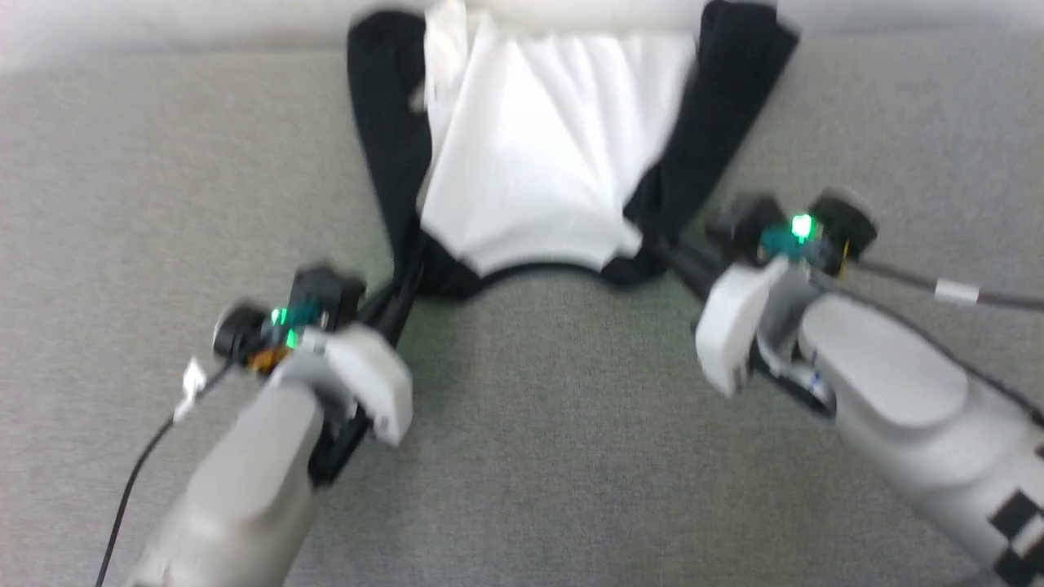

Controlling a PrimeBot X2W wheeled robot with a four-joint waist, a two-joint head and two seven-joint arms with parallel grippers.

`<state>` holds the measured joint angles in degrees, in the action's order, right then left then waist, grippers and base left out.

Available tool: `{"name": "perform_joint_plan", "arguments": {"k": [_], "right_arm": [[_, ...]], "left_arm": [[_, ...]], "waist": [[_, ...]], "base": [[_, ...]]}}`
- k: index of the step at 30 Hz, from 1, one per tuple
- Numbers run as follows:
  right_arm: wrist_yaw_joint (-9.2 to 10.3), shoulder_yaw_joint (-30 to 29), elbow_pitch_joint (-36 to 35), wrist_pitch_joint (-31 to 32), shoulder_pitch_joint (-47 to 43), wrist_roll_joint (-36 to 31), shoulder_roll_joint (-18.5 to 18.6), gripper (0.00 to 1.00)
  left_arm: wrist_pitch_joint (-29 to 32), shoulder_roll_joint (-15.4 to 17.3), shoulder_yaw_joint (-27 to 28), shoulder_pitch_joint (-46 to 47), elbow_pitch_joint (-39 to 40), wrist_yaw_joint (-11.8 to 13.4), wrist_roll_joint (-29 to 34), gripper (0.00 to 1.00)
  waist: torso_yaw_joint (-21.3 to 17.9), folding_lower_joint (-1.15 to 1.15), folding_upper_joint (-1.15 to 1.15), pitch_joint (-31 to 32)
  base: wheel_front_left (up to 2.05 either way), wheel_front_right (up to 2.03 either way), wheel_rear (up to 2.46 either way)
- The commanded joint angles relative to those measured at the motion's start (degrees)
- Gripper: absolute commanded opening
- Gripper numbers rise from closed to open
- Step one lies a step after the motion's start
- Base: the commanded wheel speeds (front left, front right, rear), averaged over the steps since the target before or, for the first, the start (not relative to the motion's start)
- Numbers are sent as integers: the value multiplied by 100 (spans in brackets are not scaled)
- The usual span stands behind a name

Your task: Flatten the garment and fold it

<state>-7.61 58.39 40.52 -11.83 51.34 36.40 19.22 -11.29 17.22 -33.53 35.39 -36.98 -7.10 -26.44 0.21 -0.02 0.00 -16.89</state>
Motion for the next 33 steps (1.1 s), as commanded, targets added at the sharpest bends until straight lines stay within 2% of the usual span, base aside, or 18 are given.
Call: {"name": "perform_joint_plan", "arguments": {"k": [1,9,16,25,33], "right_arm": [[12,142,-171,47,-196,234,95,0],[12,591,-681,327,-1037,1022,507,0],[12,680,-941,814,-1880,1528,809,0],[12,579,-1412,1717,-2739,1648,1232,0],[12,115,-1841,2851,-3569,1629,1601,0]], "left_arm": [[53,107,-7,-308,153,6,-91,0],[496,527,-56,-1527,1102,298,-284,0],[1129,851,-197,-2602,2087,570,-513,0],[1775,1237,-389,-3722,2938,755,-854,0],[2087,1432,-453,-4295,3414,915,-1096,0]], "waist": [[181,2,0,668],[310,2,0,1194],[366,2,0,1629],[320,2,0,2087],[325,2,0,2284]], "base": [[0,0,0],[0,0,0],[0,0,0],[0,0,0],[0,0,0]]}}
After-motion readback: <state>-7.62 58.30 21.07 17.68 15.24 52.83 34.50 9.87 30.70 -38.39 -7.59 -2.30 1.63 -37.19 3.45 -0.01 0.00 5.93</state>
